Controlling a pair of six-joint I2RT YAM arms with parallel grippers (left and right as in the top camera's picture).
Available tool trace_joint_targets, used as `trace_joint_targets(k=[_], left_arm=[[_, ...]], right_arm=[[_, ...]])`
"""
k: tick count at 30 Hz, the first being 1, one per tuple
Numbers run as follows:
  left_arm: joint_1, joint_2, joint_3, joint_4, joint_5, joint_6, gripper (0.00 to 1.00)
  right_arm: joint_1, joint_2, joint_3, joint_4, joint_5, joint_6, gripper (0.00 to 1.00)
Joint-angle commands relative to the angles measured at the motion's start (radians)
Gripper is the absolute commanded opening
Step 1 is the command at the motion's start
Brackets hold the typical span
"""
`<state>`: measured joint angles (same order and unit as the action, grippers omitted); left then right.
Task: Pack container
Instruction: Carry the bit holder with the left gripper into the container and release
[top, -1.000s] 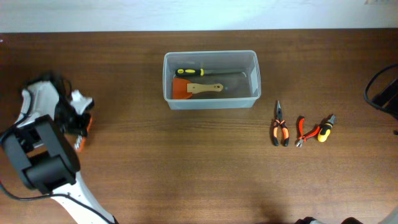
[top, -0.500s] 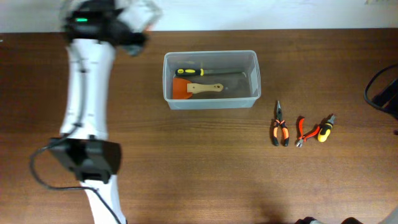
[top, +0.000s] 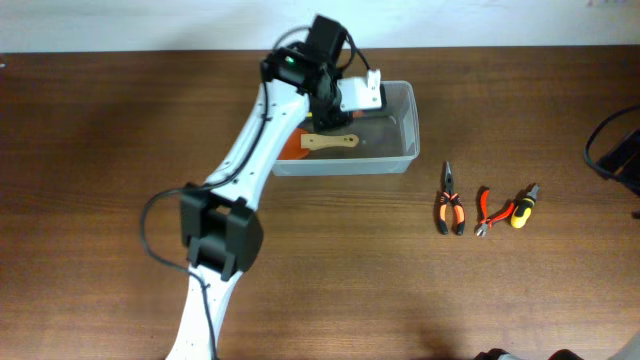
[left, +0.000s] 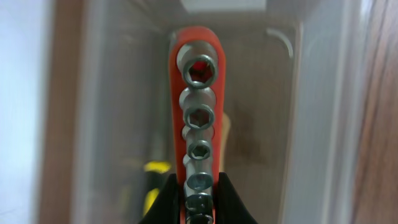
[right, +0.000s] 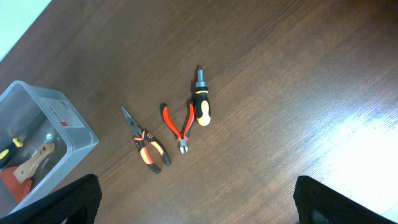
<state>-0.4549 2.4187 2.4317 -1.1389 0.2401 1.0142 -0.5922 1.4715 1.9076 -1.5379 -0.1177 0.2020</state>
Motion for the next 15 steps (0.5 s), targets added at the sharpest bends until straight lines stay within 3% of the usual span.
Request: trace_joint_targets(k=[1, 13, 15], left_arm=[[-0.018, 0.042, 0.004, 0.013, 0.032, 0.032, 0.02], [-0.111, 0.122, 0.003, -0.009, 0.033, 0.085, 0.02], [-0.116, 0.134, 0.003, -0.010, 0.026, 0.084, 0.15]], right_arm=[[-0.004, -0.005, 0.009, -0.001, -0.006, -0.002, 0.99], [-0.004, -0.005, 0.009, -0.042, -0.010, -0.002, 0.99], [-0.004, -0.005, 0.009, -0.045, -0.010, -0.002, 0.99]])
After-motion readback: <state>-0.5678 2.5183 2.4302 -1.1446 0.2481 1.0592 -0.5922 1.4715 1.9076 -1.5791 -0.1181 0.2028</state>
